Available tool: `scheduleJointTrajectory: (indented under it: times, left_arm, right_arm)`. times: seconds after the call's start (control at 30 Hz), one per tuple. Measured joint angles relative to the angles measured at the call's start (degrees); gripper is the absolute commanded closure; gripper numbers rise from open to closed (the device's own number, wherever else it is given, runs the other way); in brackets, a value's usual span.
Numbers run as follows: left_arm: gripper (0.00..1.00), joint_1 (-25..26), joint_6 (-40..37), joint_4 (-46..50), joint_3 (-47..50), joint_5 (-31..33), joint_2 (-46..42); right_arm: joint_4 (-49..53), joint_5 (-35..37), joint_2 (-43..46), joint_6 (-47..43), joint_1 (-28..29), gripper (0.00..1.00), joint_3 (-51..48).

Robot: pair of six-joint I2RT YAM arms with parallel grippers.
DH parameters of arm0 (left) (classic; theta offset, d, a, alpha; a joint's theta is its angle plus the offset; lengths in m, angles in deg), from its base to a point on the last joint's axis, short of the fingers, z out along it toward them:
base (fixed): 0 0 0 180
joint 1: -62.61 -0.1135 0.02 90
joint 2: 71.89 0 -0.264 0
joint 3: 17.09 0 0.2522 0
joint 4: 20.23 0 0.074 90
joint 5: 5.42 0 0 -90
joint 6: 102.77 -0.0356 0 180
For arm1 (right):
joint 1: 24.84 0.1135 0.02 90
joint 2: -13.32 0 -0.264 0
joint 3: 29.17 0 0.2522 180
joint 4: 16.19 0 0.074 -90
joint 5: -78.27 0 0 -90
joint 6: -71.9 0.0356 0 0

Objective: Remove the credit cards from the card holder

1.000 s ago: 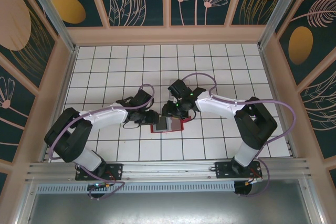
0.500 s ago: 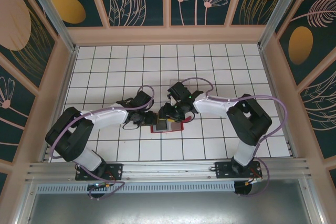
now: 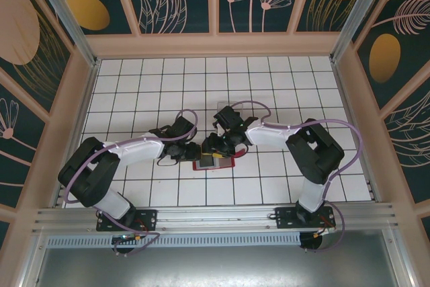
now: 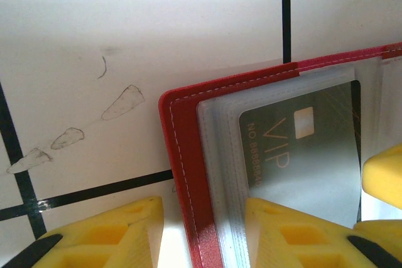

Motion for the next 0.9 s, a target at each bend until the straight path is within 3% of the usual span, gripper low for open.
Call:
scheduleJointTrajectory:
  times: [0.9]
  left_arm:
    - [0.60,0.00,-0.02,0.02,0.07,0.44,0.00]
  right_arm:
    - [-0.24,0.42,-1.14,0.59,0.13,0.53,0.50]
